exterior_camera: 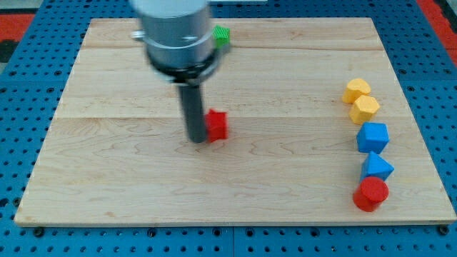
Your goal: Push the red star towards the top right
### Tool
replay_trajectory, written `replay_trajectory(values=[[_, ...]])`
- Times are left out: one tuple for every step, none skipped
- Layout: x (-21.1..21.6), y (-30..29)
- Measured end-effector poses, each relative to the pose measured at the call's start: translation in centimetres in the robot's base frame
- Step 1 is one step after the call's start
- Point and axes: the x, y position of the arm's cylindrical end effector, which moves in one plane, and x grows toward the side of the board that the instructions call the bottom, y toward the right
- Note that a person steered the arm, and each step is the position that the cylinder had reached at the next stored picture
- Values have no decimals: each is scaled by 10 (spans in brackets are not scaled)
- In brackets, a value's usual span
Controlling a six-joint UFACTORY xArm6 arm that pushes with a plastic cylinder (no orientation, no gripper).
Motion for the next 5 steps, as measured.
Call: replay_trajectory(values=[[-44, 70], [-77, 137], [-109, 158], [-115, 101], [-163, 113]])
